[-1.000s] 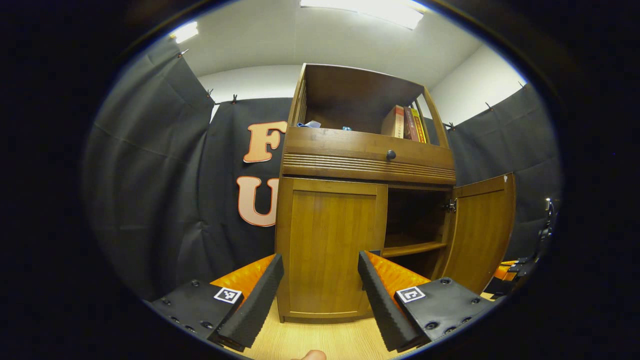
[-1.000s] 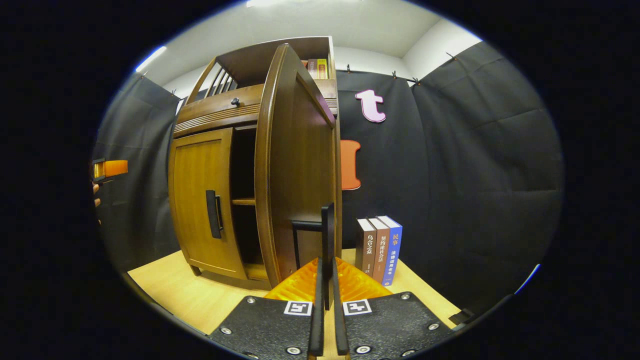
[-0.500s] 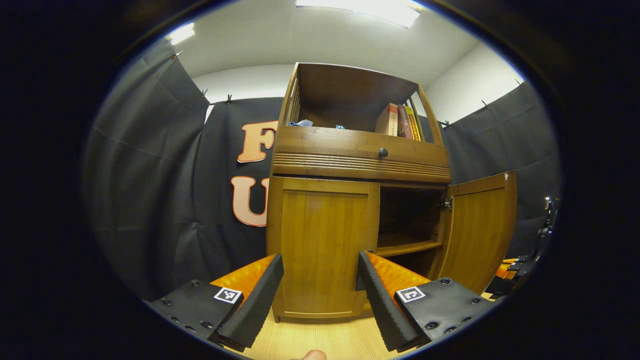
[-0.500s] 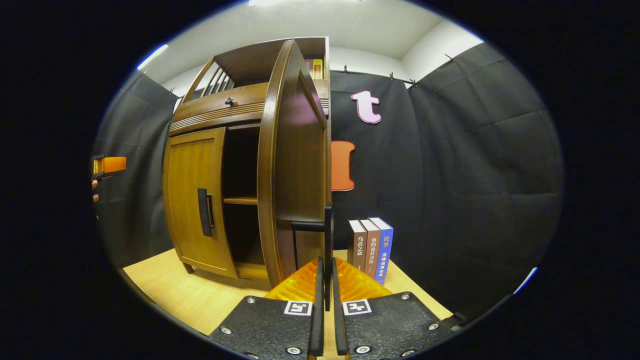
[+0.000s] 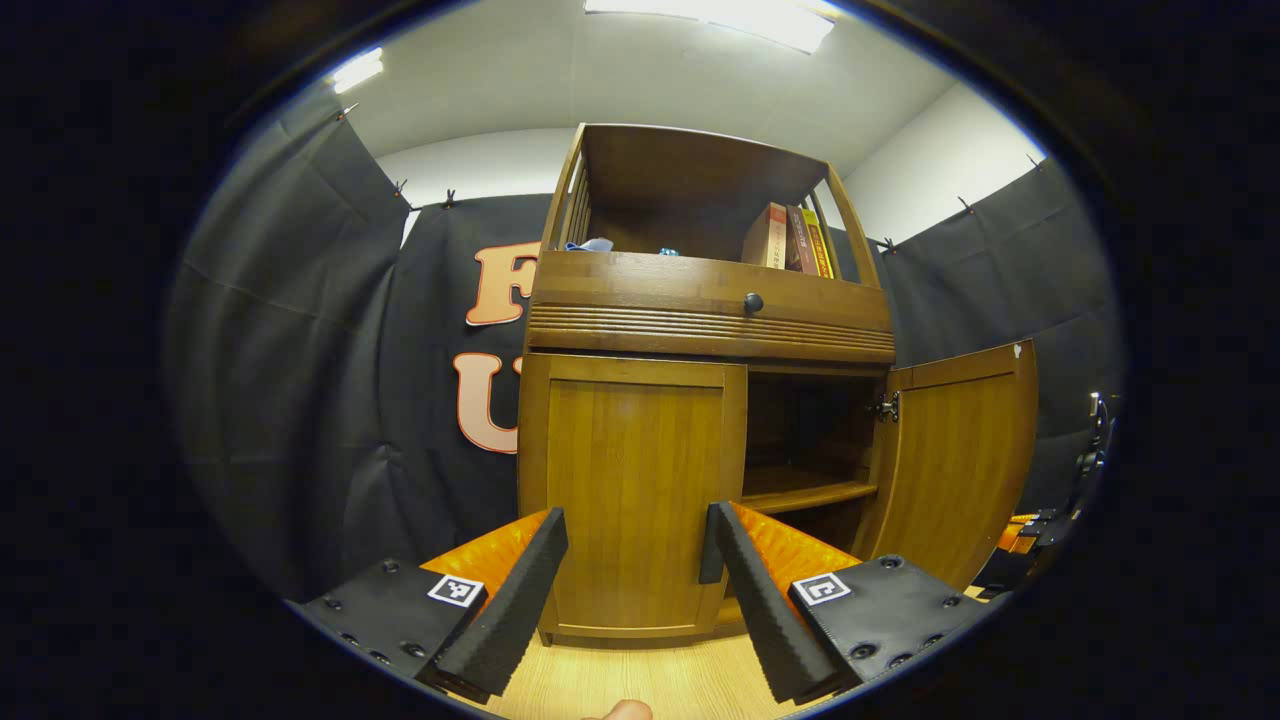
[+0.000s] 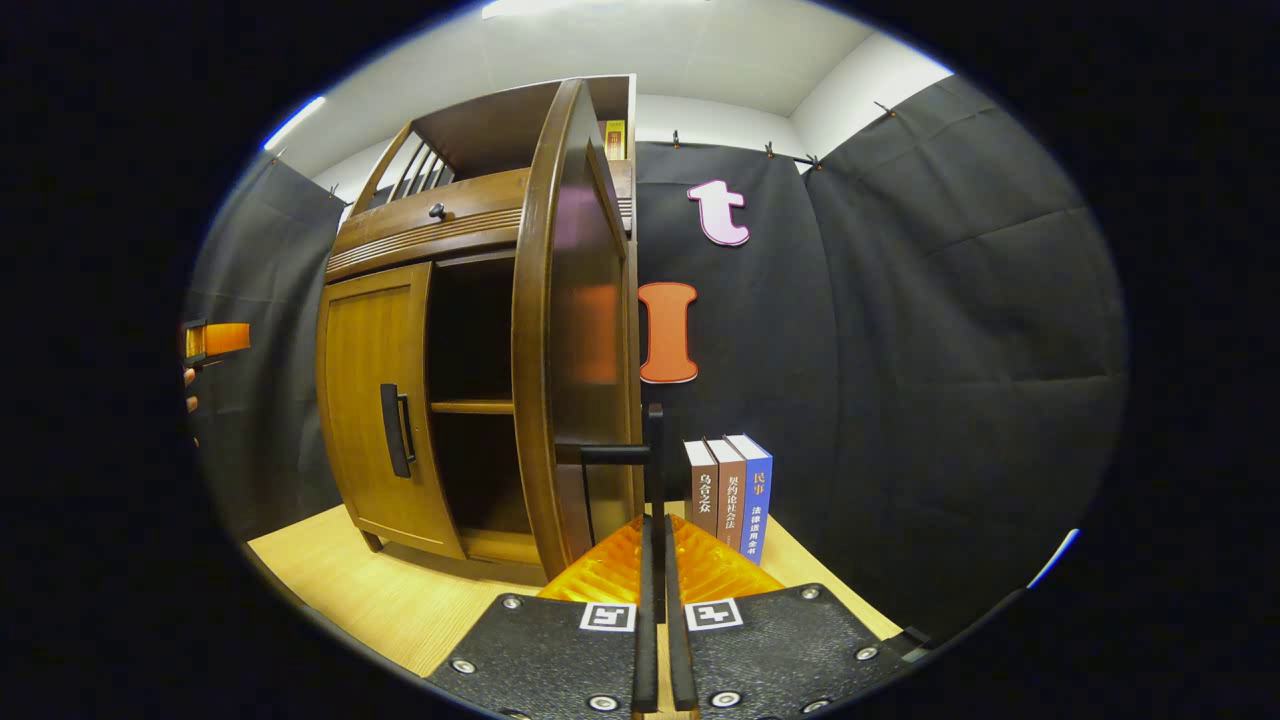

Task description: Open the right door of the double-door shoe cabinet with the right hand, and open the left door with the left hand.

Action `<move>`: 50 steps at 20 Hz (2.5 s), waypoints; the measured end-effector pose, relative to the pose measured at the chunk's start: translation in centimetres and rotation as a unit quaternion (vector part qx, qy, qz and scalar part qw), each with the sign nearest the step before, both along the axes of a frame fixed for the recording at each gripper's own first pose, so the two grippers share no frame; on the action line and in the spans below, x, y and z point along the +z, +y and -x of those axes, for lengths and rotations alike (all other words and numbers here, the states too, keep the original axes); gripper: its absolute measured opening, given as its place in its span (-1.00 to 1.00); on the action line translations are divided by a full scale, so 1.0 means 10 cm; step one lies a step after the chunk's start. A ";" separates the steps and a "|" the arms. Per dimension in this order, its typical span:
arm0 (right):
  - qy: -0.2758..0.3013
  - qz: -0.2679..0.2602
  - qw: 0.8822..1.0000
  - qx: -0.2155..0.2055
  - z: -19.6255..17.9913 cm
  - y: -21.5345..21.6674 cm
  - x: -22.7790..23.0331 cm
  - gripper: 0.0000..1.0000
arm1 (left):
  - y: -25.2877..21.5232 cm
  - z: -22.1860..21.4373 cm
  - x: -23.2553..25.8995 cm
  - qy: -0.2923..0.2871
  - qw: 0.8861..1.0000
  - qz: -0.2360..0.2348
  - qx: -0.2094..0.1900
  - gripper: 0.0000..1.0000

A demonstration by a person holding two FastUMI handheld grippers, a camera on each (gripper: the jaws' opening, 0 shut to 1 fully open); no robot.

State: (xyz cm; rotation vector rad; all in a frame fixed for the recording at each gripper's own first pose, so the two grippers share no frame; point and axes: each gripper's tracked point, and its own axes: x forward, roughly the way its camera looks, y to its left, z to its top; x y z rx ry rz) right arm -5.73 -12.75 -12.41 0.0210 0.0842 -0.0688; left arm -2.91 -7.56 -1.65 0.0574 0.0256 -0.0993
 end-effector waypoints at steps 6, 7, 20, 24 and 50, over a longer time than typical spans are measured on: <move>-0.002 -0.015 1.000 0.008 -0.03 -0.08 -0.01 -0.92 | -0.06 -0.02 -0.02 0.002 1.000 0.000 0.000 0.93; -0.002 -0.015 1.000 0.010 -0.03 -0.08 0.00 -0.92 | -0.08 -0.04 -0.02 0.003 1.000 -0.001 -0.001 0.93; 0.004 -0.014 1.000 -0.016 0.09 -0.36 0.02 -0.91 | -0.30 -0.07 -0.07 0.004 1.000 -0.001 -0.018 0.90; -0.018 0.001 0.999 -0.045 0.22 -0.53 0.18 -0.61 | -0.33 -0.07 -0.09 0.008 1.000 0.000 -0.021 0.90; -0.016 0.033 0.992 -0.121 0.41 -0.90 0.41 0.85 | -0.91 -0.96 -1.35 0.055 0.998 -0.008 -0.024 0.94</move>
